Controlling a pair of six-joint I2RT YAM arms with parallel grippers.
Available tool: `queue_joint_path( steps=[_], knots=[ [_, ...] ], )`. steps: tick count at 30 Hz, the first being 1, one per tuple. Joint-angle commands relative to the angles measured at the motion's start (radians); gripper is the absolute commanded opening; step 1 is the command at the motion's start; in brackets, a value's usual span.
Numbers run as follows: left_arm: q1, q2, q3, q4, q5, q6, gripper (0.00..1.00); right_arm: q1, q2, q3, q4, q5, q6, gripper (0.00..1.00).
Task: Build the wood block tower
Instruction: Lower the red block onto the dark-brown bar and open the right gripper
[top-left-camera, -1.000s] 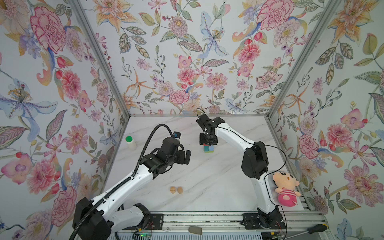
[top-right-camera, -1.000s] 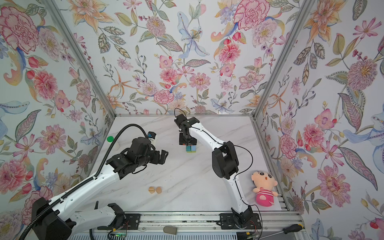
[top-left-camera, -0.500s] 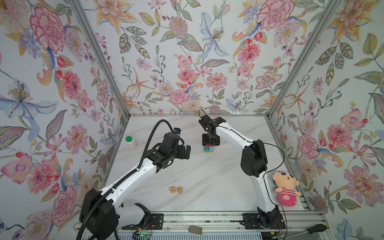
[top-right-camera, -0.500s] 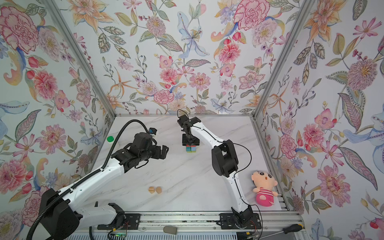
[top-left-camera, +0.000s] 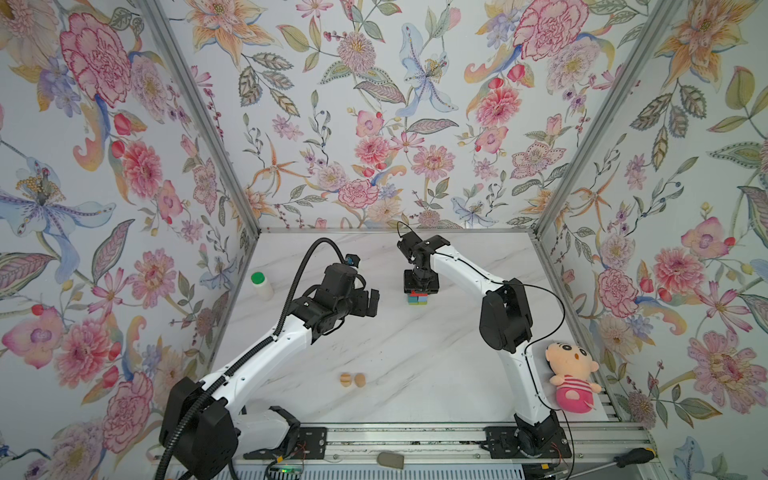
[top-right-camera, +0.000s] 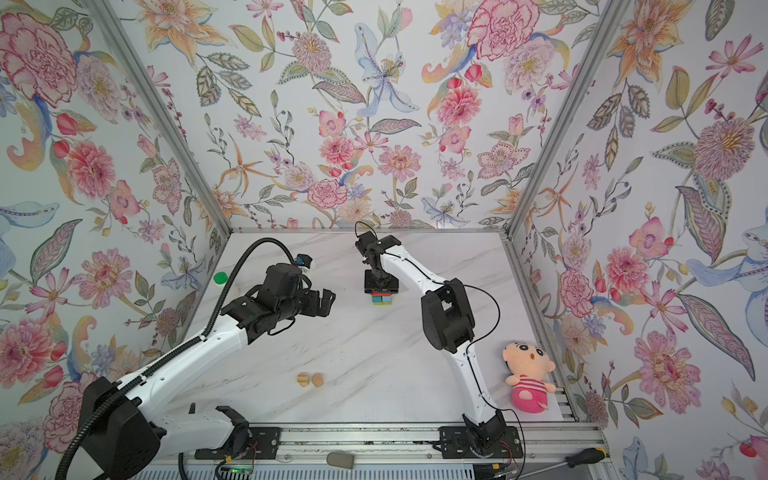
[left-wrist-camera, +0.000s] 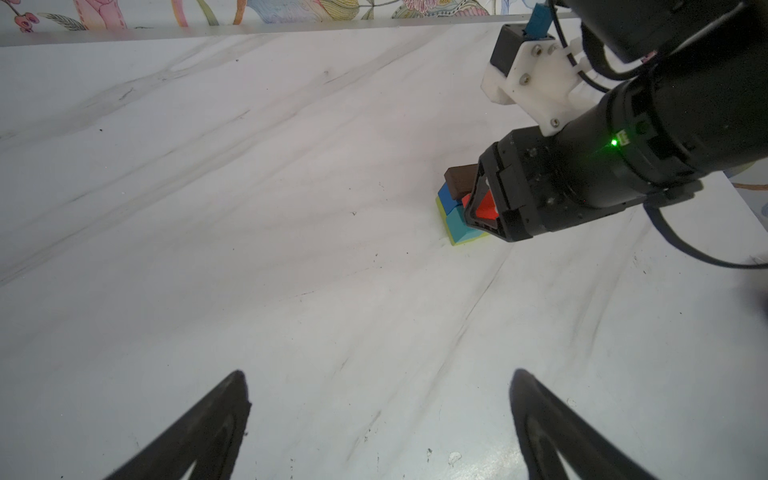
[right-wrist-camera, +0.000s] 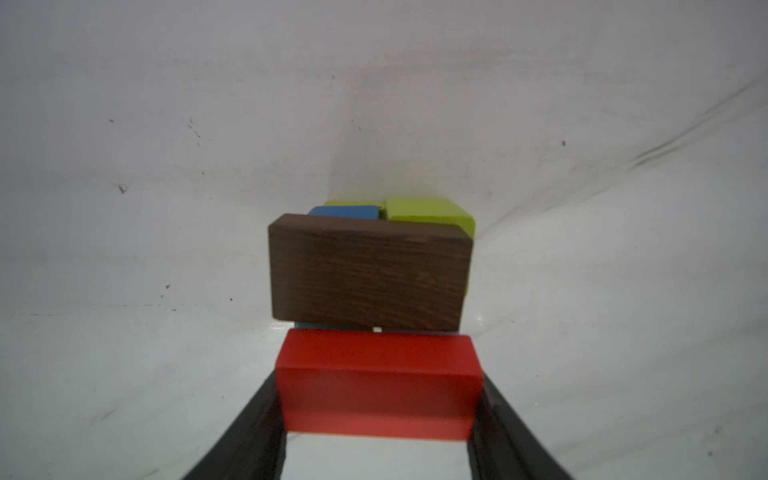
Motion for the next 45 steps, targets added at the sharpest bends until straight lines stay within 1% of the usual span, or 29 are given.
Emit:
queue_joint_path(
  steps=[1, 34, 45],
  knots=[
    [0.015, 0.002, 0.025, 0.002, 0.013, 0.021, 0.99, 0.003, 0.023, 0.021, -0.028, -0.008, -0.002, 0.52],
    [0.065, -0.02, 0.01, -0.018, 0.021, 0.038, 0.99, -0.01, 0.053, 0.041, -0.03, -0.015, 0.001, 0.58],
    [0.074, -0.026, 0.005, -0.018, 0.03, 0.039, 0.99, -0.012, 0.049, 0.04, -0.03, -0.013, 0.001, 0.62]
  ],
)
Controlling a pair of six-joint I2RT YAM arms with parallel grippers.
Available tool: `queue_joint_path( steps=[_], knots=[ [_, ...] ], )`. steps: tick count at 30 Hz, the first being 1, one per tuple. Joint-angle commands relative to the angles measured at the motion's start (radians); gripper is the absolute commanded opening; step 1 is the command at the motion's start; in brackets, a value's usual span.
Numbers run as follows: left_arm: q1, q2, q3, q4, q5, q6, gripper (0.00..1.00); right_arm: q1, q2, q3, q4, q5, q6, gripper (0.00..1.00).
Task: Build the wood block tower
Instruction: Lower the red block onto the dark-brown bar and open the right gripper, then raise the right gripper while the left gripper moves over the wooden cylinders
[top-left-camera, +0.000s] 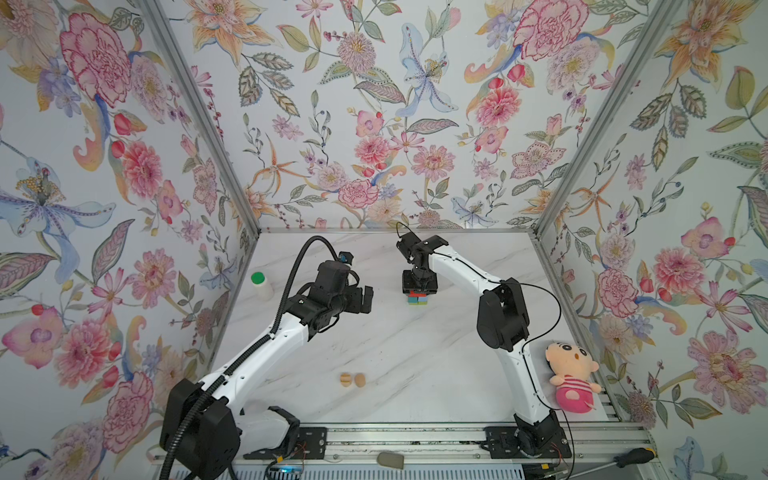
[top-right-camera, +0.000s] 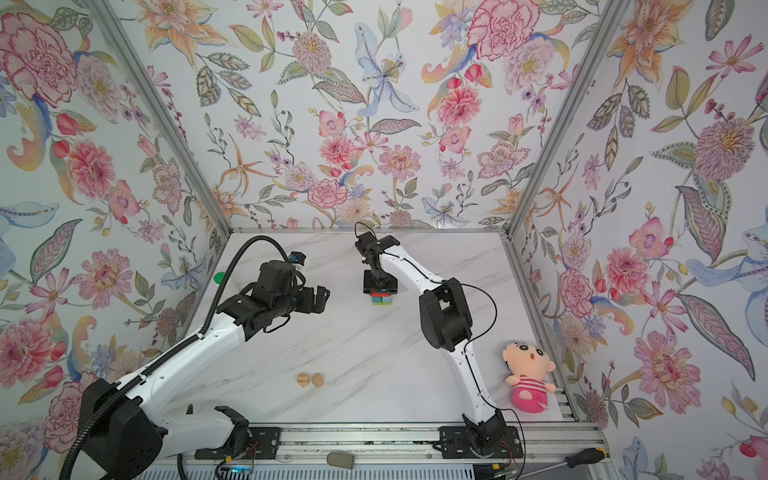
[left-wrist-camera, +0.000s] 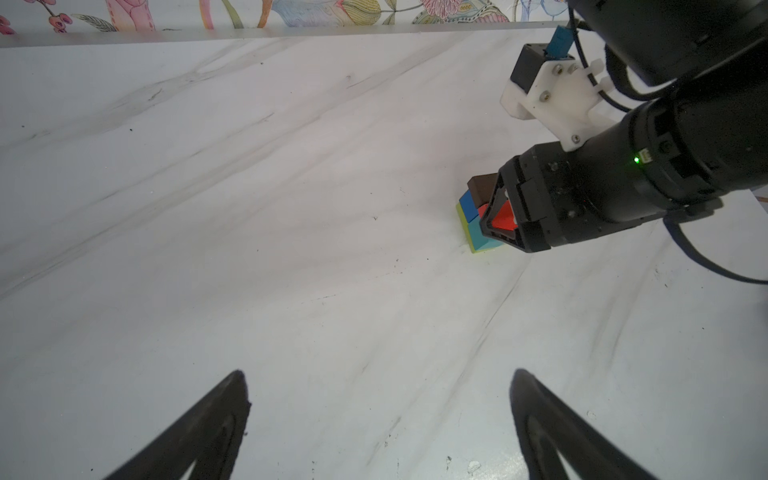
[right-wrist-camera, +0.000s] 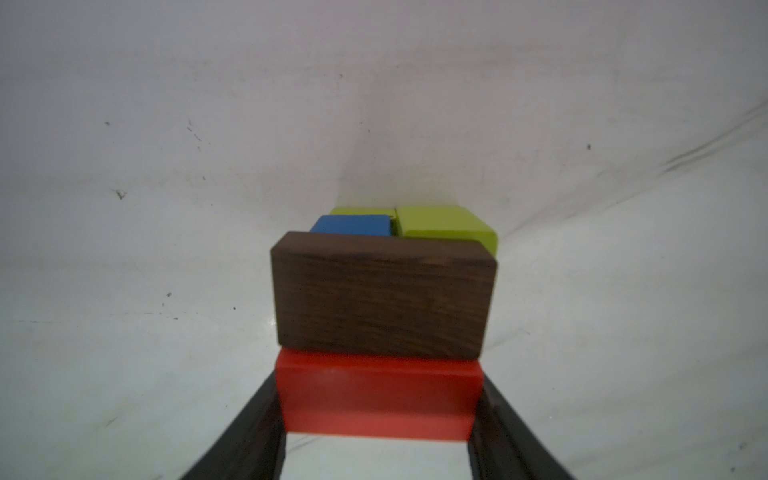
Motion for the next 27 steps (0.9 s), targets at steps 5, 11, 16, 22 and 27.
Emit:
queue_joint_path(
  steps=[5, 11, 16, 22, 27],
  knots=[
    [0.016, -0.029, 0.004, -0.017, 0.026, 0.021, 0.99, -0.009, 0.021, 0.018, -0.025, -0.001, -0.003, 0.68],
    [0.019, -0.032, 0.009, -0.02, 0.029, 0.026, 0.99, -0.009, -0.008, 0.043, -0.025, -0.002, -0.008, 0.81],
    [0.022, -0.033, 0.014, -0.023, 0.031, 0.029, 0.99, -0.01, -0.053, 0.053, -0.026, 0.01, -0.016, 0.85],
    [0.024, -0.05, 0.012, -0.032, 0.037, 0.026, 0.99, -0.009, -0.119, 0.019, -0.026, 0.002, -0.009, 0.86],
    [0.024, -0.095, -0.026, -0.054, 0.045, -0.001, 0.99, 0.005, -0.203, -0.048, -0.025, 0.002, 0.008, 0.92]
  ],
)
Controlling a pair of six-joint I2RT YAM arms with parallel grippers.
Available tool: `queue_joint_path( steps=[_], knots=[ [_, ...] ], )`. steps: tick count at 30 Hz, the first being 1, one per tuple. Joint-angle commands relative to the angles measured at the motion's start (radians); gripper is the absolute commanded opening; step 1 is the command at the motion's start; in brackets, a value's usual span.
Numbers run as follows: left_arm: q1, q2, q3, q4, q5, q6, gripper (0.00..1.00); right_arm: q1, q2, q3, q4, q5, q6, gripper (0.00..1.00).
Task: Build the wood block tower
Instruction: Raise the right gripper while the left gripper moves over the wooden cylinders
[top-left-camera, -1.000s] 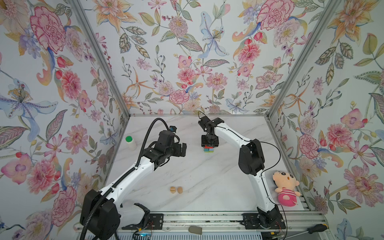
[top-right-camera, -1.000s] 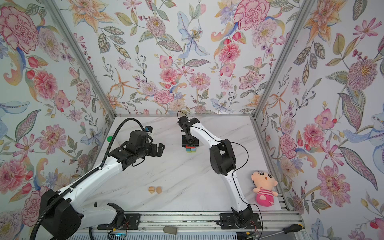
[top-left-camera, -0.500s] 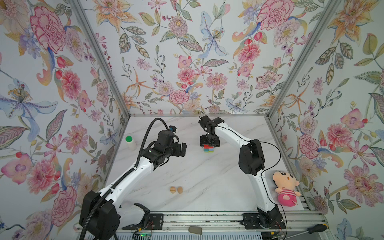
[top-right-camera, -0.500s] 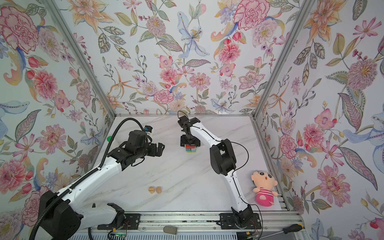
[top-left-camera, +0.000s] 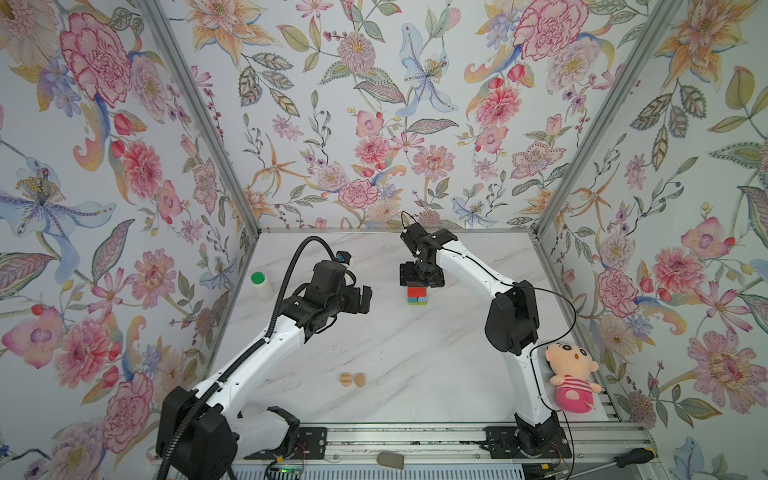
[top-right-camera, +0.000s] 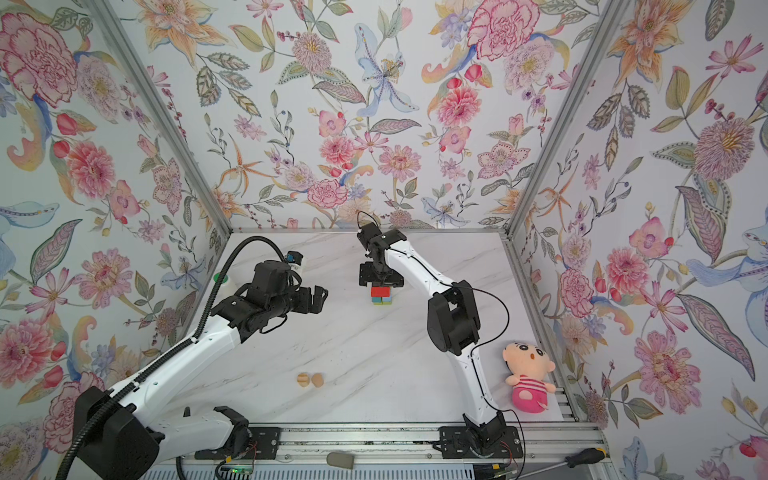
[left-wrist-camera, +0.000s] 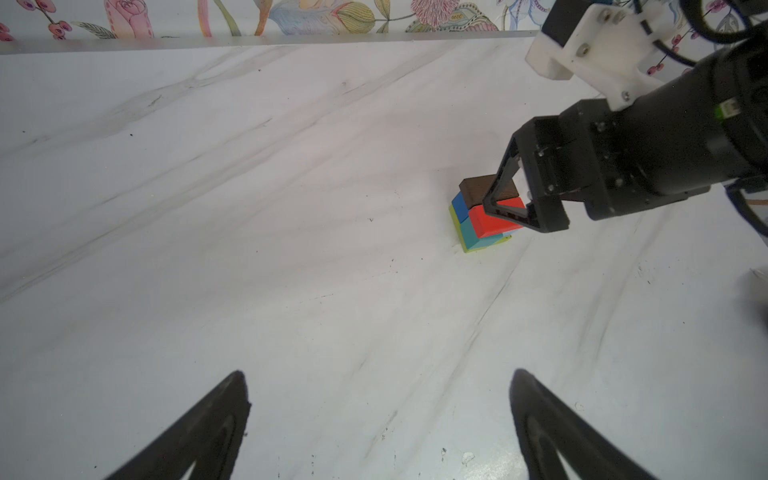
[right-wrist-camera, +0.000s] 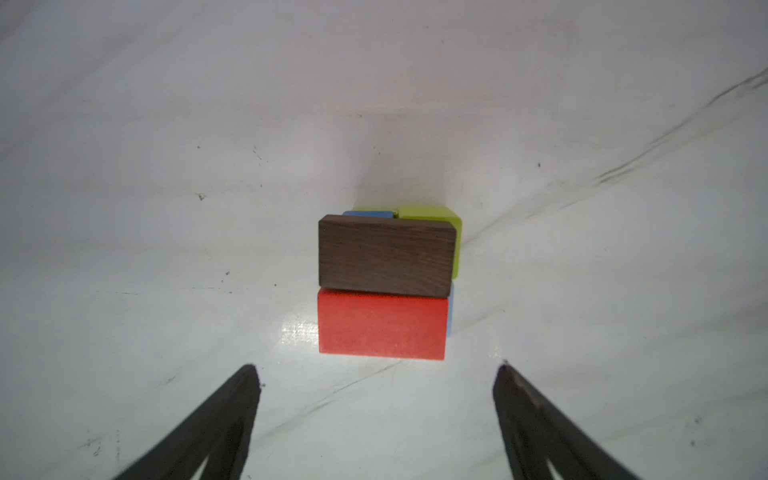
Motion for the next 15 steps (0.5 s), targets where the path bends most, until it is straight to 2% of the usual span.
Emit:
queue_joint_path(
  steps=[1, 8, 15],
  knots=[
    [0.013, -0.059, -0.034, -0.044, 0.021, -0.016, 0.99, 0.013, -0.097, -0.049, -0.024, 0.007, 0.016, 0.93],
    [-0.007, -0.183, -0.144, -0.126, 0.006, -0.093, 0.99, 0.107, -0.256, -0.238, -0.022, 0.053, 0.077, 0.97],
    [-0.088, -0.333, -0.271, -0.217, -0.013, -0.201, 0.96, 0.227, -0.431, -0.433, -0.023, 0.078, 0.194, 1.0]
  ],
)
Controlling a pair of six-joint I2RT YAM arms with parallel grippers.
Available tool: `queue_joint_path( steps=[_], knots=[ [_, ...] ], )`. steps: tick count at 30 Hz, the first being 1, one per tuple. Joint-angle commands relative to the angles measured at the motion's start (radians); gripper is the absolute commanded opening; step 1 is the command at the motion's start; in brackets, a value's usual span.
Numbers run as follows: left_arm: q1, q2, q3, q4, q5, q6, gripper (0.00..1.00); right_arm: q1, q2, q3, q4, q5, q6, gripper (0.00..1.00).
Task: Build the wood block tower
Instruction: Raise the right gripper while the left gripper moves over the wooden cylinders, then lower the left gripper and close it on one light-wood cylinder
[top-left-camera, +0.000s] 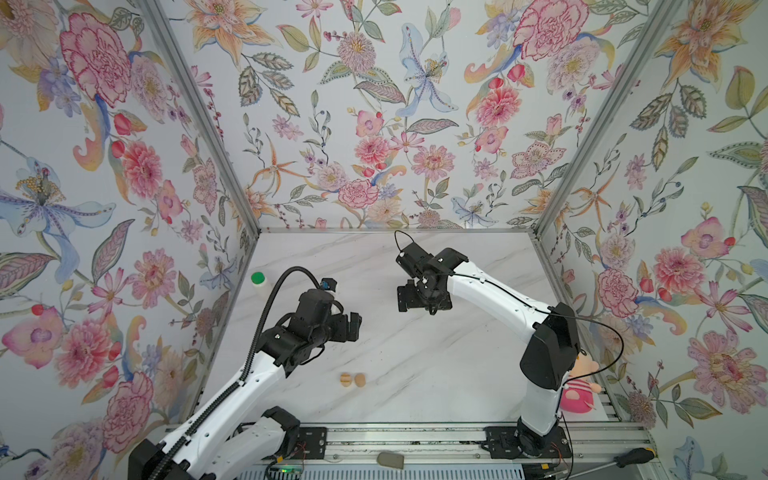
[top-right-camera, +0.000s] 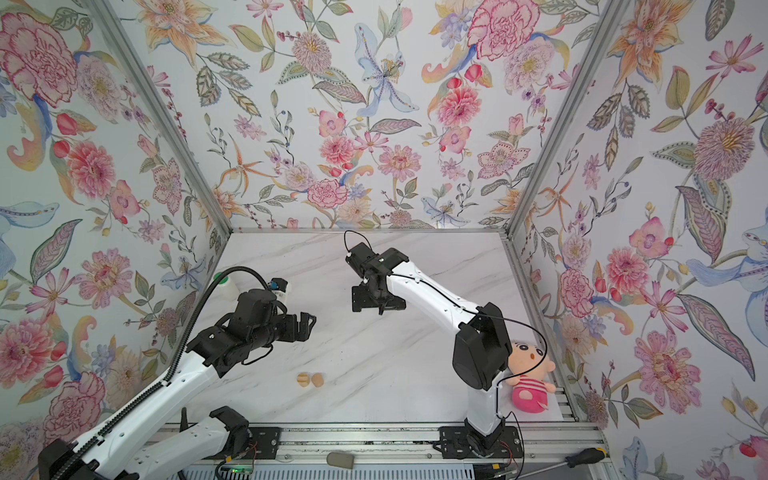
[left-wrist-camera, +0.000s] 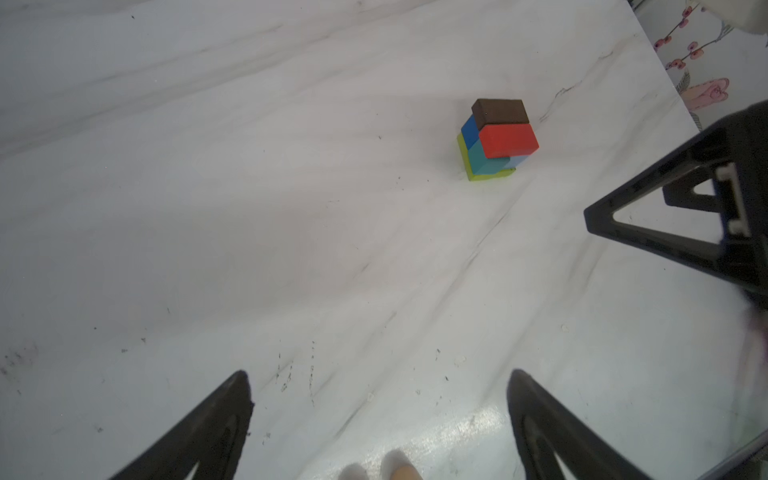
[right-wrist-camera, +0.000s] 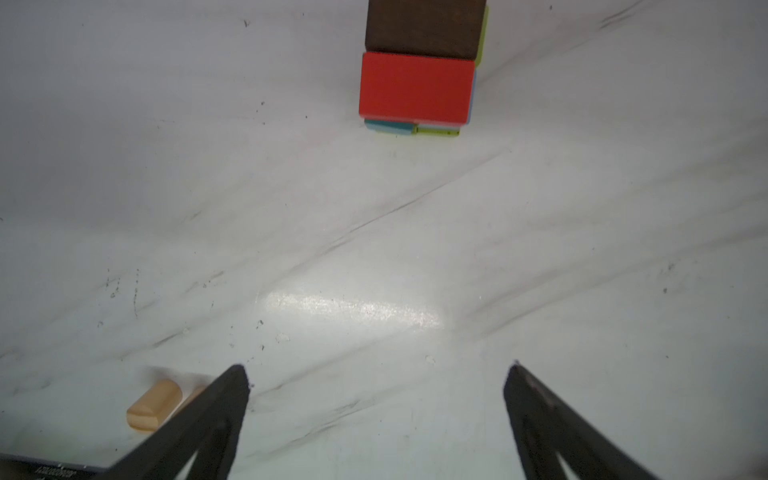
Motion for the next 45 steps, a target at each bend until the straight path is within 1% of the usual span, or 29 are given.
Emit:
queue_joint_path(
  steps=[1, 4, 6, 8, 11, 14, 17, 21, 24, 26, 32, 40, 45],
  knots=[
    [-0.042, -0.059, -0.062, -0.083, -0.02, -0.081, 0.95, 0.04, -0.093, -0.068, -0.024, 0.033, 0.086, 1.0],
    [-0.084, -0.107, -0.107, -0.123, -0.062, -0.146, 0.94, 0.067, -0.146, -0.124, -0.023, 0.041, 0.105, 0.99],
    [-0.108, -0.13, -0.124, -0.148, -0.081, -0.201, 0.93, 0.068, -0.174, -0.149, -0.024, 0.043, 0.106, 0.99],
    [-0.136, -0.146, -0.143, -0.161, -0.104, -0.254, 0.92, 0.063, -0.196, -0.162, -0.024, 0.045, 0.094, 0.99],
    [-0.18, -0.16, -0.167, -0.174, -0.15, -0.338, 0.89, 0.045, -0.224, -0.158, -0.024, 0.031, 0.043, 0.99],
    [-0.235, -0.159, -0.16, -0.203, -0.197, -0.46, 0.85, 0.018, -0.259, -0.158, -0.026, -0.014, -0.002, 0.99],
    [-0.324, -0.151, -0.143, -0.238, -0.268, -0.563, 0.82, 0.009, -0.31, -0.183, -0.026, -0.038, -0.03, 0.99],
    [-0.404, -0.111, -0.141, -0.288, -0.309, -0.653, 0.78, 0.007, -0.384, -0.252, -0.024, -0.045, -0.05, 0.99],
    [-0.472, -0.101, -0.139, -0.311, -0.346, -0.733, 0.76, 0.002, -0.423, -0.296, -0.018, -0.05, -0.066, 0.99],
    [-0.49, -0.107, -0.149, -0.321, -0.352, -0.771, 0.74, 0.0, -0.446, -0.314, -0.019, -0.057, -0.075, 0.99],
    [-0.521, -0.094, -0.18, -0.334, -0.325, -0.815, 0.68, -0.011, -0.523, -0.377, -0.011, -0.084, -0.086, 0.99],
    [-0.54, -0.019, -0.203, -0.284, -0.301, -0.82, 0.69, -0.047, -0.576, -0.422, -0.005, -0.126, -0.115, 0.99],
    [-0.541, -0.007, -0.22, -0.247, -0.295, -0.825, 0.7, -0.075, -0.581, -0.428, 0.001, -0.148, -0.133, 0.99]
  ],
)
